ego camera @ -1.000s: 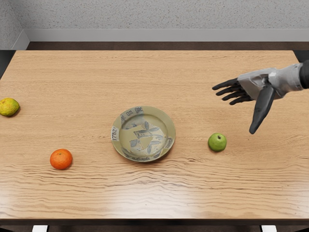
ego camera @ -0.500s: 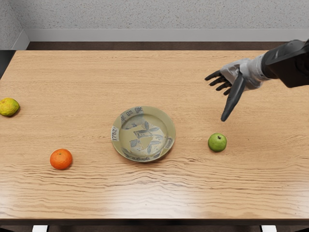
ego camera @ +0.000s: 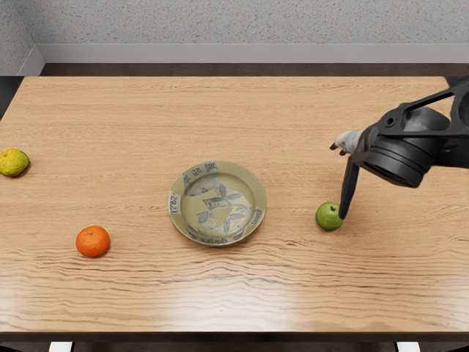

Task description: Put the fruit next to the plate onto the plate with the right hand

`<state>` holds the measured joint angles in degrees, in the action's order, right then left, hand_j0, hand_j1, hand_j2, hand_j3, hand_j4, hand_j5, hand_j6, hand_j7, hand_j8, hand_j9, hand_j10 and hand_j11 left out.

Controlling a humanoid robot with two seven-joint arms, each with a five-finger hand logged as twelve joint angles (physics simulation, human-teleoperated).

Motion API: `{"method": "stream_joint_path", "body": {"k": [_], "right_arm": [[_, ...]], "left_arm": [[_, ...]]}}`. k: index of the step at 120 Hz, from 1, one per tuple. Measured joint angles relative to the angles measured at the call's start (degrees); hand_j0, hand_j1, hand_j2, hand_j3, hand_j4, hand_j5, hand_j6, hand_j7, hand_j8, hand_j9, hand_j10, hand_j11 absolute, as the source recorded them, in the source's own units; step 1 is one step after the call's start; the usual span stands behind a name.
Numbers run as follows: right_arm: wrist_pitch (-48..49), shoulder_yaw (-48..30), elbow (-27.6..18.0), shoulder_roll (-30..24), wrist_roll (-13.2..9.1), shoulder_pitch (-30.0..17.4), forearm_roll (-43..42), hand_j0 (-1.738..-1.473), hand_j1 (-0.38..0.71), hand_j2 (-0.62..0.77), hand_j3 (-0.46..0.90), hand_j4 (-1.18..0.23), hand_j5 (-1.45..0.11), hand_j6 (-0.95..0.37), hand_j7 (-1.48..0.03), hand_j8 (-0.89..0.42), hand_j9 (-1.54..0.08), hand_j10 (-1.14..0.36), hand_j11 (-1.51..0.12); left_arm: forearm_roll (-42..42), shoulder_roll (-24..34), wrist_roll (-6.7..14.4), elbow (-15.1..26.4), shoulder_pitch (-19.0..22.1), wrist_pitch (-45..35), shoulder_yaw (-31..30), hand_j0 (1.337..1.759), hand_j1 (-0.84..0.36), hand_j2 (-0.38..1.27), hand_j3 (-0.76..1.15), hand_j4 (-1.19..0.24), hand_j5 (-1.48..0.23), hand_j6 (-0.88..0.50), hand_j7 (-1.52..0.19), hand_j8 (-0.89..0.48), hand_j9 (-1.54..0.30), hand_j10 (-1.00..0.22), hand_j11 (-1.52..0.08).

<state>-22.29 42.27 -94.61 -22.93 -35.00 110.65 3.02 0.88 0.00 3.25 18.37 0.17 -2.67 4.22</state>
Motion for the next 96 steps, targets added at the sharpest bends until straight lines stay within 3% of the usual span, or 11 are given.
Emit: {"method": "stream_joint_path", "body": {"k": [43,96], "right_arm": [[-6.45,-1.71,0.36,3.78,0.00,-6.71,-4.16,-1.658,-0.31,-0.01,0.00,-0.04,-0.05,-0.04,-0.05,-0.04,-0.05,-0.04,-0.05],[-10.04,-1.81,0.74,4.31,0.00,-10.05,-6.00,-1.658,-0.30,-0.01,0.00,-0.04,-0.05,-0.04,-0.05,-0.04,-0.05,-0.04,-0.05]], "left_arm": [[0.00,0.00,0.00,0.00,0.00,0.00,0.00,1.658,0.35,0.00,0.00,0.00,0.00,0.00,0.00,0.00,0.00,0.00,0.00],[0.00,0.00,0.00,0.00,0.00,0.01,0.00,1.658,0.35,0.00,0.00,0.00,0.00,0.00,0.00,0.00,0.00,0.00,0.00]]}}
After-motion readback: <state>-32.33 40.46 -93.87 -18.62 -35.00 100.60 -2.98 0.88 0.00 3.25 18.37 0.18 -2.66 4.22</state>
